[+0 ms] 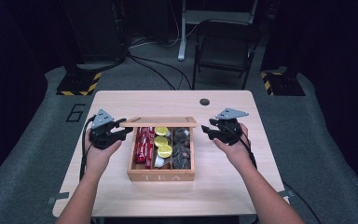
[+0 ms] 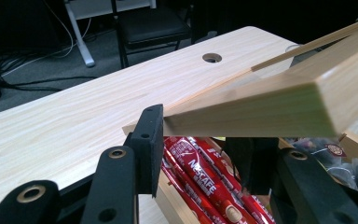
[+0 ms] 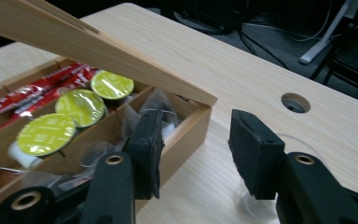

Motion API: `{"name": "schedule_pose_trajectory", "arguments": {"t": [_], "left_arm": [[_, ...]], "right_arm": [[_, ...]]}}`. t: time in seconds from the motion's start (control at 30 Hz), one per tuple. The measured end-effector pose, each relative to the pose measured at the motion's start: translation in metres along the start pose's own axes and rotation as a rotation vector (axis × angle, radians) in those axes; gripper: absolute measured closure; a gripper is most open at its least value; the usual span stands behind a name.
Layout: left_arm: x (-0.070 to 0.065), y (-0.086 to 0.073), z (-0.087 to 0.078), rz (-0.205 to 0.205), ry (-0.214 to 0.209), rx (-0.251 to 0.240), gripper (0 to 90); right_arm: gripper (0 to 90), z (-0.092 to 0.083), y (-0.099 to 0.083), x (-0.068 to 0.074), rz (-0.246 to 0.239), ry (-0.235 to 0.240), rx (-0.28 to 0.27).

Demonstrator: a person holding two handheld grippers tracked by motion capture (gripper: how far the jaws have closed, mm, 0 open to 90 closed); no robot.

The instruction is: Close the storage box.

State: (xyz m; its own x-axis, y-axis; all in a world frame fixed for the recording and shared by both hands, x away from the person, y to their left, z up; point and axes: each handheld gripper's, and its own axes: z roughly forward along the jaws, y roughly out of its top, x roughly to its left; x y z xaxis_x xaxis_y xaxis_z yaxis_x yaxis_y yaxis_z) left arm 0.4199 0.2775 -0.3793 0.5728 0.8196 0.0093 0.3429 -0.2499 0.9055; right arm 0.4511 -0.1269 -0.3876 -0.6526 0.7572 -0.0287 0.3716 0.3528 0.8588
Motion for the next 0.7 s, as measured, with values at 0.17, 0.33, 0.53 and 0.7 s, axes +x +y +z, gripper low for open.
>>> {"name": "schedule_pose_trajectory", "arguments": {"t": [0.17, 0.33, 0.53, 0.7], "left_arm": [[-0.001, 0.000, -0.002, 0.001, 0.001, -0.003, 57.3], [-0.002, 0.001, -0.004, 0.001, -0.001, -0.011, 57.2], [-0.003, 0.003, -0.007, 0.005, 0.000, -0.018, 57.1], [-0.003, 0.004, -0.008, 0.004, -0.002, -0.020, 57.1]], "right_arm": [[52.6, -0.006, 0.004, 0.009, 0.003, 0.041, -0.019], [51.5, -0.011, 0.010, 0.021, -0.020, 0.073, -0.037], [50.1, -0.014, 0.015, 0.031, -0.025, 0.087, -0.064], [50.1, -0.016, 0.020, 0.038, -0.029, 0.102, -0.091]]}}
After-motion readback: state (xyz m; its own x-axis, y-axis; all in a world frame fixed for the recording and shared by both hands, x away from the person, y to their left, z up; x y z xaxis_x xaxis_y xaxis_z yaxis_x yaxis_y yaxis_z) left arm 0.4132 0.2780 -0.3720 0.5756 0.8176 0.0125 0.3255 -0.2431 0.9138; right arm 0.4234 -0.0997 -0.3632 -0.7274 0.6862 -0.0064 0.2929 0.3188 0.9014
